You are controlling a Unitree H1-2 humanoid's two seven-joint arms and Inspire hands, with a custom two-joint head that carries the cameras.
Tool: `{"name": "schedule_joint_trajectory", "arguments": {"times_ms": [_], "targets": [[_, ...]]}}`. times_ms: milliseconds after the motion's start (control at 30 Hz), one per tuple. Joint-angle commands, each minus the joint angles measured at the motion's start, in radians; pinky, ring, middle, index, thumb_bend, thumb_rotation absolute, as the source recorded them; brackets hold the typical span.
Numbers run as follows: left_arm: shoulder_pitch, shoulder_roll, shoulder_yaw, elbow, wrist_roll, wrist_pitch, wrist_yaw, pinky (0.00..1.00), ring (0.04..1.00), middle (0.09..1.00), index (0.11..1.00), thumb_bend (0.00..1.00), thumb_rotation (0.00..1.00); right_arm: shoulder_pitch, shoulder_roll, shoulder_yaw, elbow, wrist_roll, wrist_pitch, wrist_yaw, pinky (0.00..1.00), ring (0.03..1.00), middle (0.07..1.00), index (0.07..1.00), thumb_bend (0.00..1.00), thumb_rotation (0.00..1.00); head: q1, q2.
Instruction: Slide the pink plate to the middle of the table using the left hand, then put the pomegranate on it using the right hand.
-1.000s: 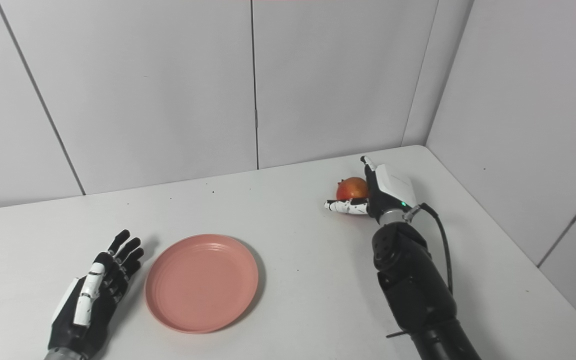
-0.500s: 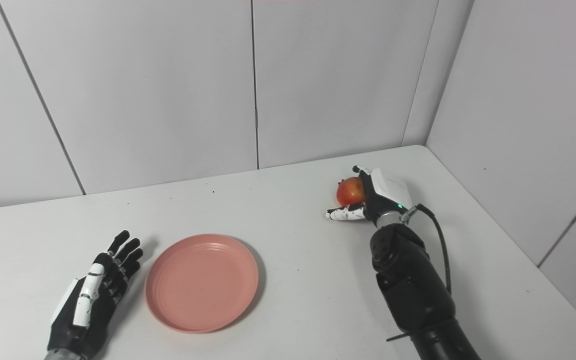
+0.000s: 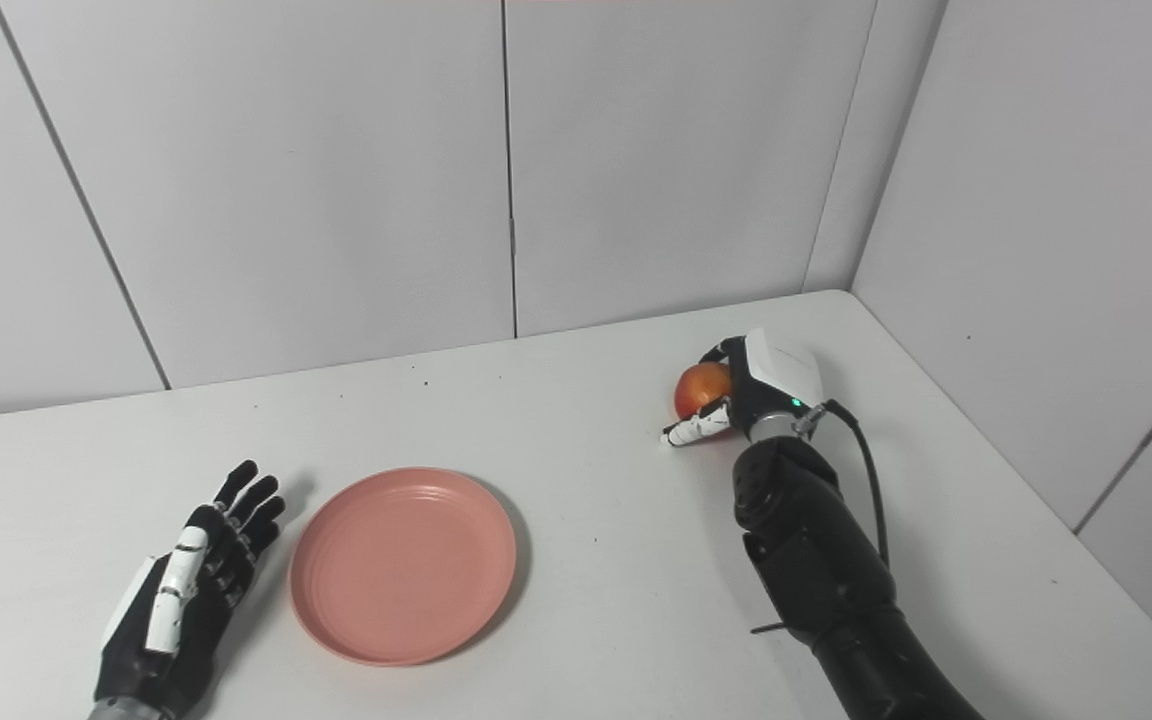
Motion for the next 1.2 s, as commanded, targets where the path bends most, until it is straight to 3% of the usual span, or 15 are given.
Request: {"name": "schedule_joint_trajectory", "arguments": {"times_ms": [0, 133, 267, 400, 667, 900, 1167], "targets": [[0.015, 0.002, -0.004, 0.026, 0.001, 0.030, 0.000, 0.99, 0.956, 0.954, 0.942, 0.40, 1.00, -0.025, -0.023, 0.003, -0.021, 0.006, -0.045, -0.034, 0.25, 0.342, 0.419, 0.516, 0.52, 0.03, 0.004, -0.001], [0.013, 0.000, -0.005, 0.031, 0.004, 0.026, 0.002, 0.99, 0.955, 0.950, 0.939, 0.39, 1.00, -0.015, -0.030, 0.001, -0.067, 0.013, -0.045, -0.049, 0.26, 0.356, 0.413, 0.521, 0.52, 0.00, 0.006, -0.002], [0.012, -0.001, -0.006, 0.038, 0.005, 0.016, 0.001, 0.98, 0.952, 0.949, 0.939, 0.40, 1.00, -0.006, -0.032, -0.010, -0.125, 0.020, -0.038, -0.051, 0.35, 0.441, 0.463, 0.497, 0.53, 0.00, 0.012, -0.004], [0.010, -0.005, -0.007, 0.046, 0.006, 0.007, 0.003, 0.98, 0.950, 0.946, 0.936, 0.40, 1.00, 0.002, -0.035, -0.017, -0.229, 0.010, 0.005, -0.021, 0.39, 0.481, 0.491, 0.488, 0.53, 0.00, 0.021, -0.004], [0.014, -0.021, -0.017, 0.040, 0.025, 0.005, 0.022, 0.97, 0.944, 0.942, 0.931, 0.41, 1.00, 0.021, -0.030, -0.013, -0.423, -0.033, 0.022, 0.018, 0.37, 0.458, 0.467, 0.505, 0.53, 0.00, 0.067, -0.004], [0.023, -0.037, -0.034, 0.019, 0.037, 0.014, 0.036, 0.97, 0.948, 0.949, 0.943, 0.42, 1.00, 0.017, 0.018, 0.029, -0.547, -0.090, 0.023, 0.066, 0.31, 0.400, 0.442, 0.537, 0.52, 0.00, 0.112, 0.005], [0.034, -0.057, -0.052, -0.002, 0.044, 0.024, 0.050, 0.98, 0.944, 0.943, 0.942, 0.42, 1.00, 0.014, 0.093, 0.121, -0.616, -0.142, 0.007, 0.099, 0.30, 0.394, 0.441, 0.531, 0.52, 0.00, 0.168, 0.016]]}}
